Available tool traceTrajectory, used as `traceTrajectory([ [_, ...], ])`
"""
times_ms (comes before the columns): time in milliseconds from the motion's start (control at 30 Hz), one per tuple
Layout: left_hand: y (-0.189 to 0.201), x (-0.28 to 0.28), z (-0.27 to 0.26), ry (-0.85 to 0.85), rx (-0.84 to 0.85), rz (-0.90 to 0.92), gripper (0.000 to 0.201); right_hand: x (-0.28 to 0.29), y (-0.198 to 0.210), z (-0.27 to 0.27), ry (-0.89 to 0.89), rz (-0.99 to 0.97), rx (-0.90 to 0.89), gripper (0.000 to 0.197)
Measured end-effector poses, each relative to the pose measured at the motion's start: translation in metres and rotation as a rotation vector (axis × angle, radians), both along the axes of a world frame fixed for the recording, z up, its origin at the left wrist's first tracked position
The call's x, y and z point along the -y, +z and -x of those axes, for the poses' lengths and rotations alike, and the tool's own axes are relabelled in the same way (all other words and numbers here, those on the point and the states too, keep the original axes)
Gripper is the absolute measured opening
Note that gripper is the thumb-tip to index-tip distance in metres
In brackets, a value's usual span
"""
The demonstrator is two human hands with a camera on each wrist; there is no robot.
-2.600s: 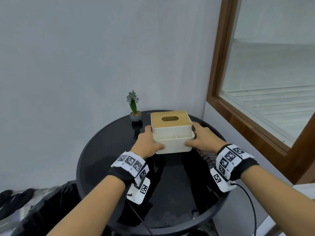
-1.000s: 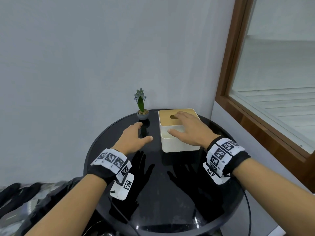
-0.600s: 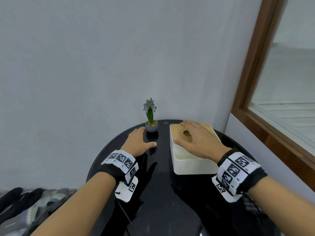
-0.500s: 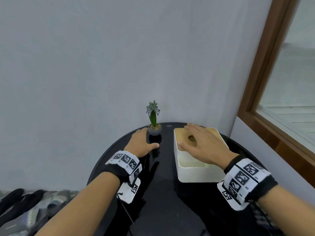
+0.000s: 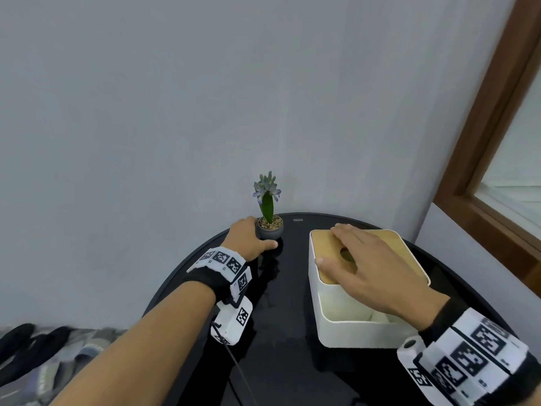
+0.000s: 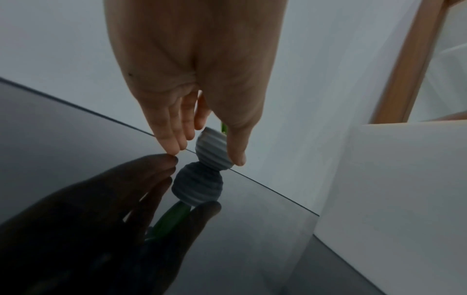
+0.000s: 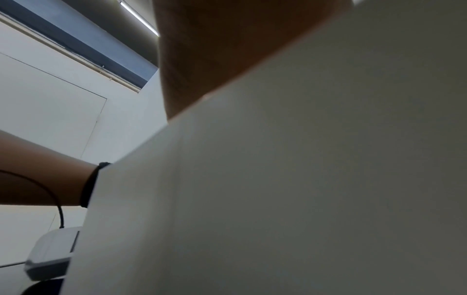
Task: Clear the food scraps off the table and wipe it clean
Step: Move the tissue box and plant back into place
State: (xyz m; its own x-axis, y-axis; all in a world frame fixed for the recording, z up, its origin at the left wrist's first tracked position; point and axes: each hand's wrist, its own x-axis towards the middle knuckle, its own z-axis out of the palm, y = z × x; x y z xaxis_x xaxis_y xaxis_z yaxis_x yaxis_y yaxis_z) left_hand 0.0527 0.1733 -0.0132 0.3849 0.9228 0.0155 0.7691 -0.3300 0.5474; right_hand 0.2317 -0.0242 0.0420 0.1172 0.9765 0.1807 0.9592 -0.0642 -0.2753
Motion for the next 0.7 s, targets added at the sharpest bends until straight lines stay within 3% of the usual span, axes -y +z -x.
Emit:
traceTrajectory([
  [700,-0.014,-0.021,-0.01,0.039,0.124,0.017,0.059,-0.003,-0.009,-0.001,0.042,0.002,0.094,0.085],
])
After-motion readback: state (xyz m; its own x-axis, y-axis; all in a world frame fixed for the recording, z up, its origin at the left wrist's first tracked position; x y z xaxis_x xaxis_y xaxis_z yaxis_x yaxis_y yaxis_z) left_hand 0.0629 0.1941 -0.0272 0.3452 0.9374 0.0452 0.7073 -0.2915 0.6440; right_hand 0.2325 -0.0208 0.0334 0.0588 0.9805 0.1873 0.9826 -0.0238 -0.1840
